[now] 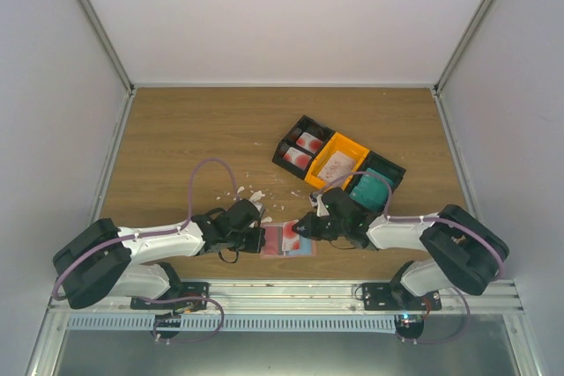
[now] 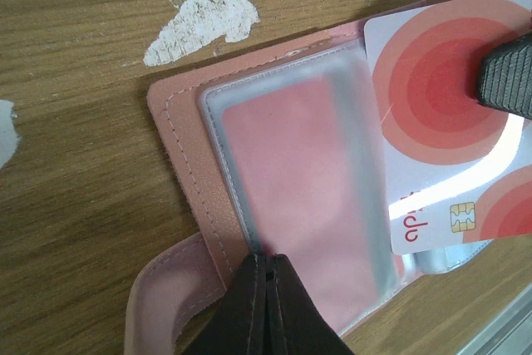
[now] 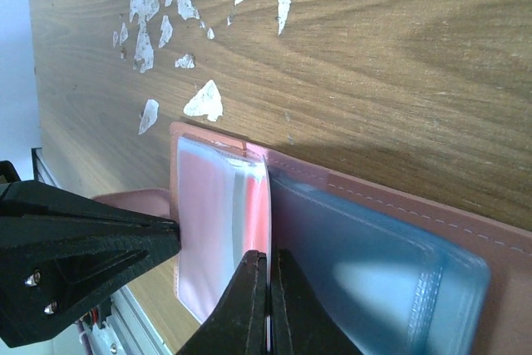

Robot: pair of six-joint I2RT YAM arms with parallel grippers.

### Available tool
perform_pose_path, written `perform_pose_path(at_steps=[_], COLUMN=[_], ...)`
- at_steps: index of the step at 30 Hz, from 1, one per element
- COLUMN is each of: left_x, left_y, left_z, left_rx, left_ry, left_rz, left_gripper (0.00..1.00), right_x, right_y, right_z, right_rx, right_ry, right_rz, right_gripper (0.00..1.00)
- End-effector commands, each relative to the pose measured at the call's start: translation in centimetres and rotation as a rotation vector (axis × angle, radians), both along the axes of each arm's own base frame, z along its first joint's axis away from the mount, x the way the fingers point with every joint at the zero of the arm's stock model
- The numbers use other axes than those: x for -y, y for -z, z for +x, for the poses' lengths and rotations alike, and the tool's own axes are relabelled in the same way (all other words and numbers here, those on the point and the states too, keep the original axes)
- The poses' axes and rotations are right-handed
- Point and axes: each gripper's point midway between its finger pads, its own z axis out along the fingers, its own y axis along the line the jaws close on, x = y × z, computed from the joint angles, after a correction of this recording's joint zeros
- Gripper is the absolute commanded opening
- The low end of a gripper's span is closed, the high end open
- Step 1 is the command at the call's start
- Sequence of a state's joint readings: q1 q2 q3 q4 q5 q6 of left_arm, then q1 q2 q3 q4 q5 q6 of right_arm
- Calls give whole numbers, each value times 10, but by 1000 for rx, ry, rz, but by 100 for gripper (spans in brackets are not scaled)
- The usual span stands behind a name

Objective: Put the credit cards into the card holder
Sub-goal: Insert the credit card into the card holder.

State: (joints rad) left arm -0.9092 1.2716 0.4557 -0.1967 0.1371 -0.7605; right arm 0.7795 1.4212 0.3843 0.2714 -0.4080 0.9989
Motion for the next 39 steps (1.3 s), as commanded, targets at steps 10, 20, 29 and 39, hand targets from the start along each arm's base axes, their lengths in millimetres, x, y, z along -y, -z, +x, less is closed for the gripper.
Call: perform_pose_path(at_steps=[10,20,29,39], left_x=[-15,-16,-15,-14], left_y=[16,16,15,15], left_z=[-10,-10,-10,-9], left_rx=[-36,-34,-32,-33], left_ry=[-8,-11,-10,-10], left_rz=[62,61,60,57], left_gripper=[0,0,0,1], right_x=[1,14,13,-4], right_y=[19,25,27,30], right_z=[-8,-6,1,-28], right_rx=[6,19,28,-34], right_ry=[-54,-7,19,-101], right_rz=[-12,-74,-81,-13], right_gripper=[0,0,1,0])
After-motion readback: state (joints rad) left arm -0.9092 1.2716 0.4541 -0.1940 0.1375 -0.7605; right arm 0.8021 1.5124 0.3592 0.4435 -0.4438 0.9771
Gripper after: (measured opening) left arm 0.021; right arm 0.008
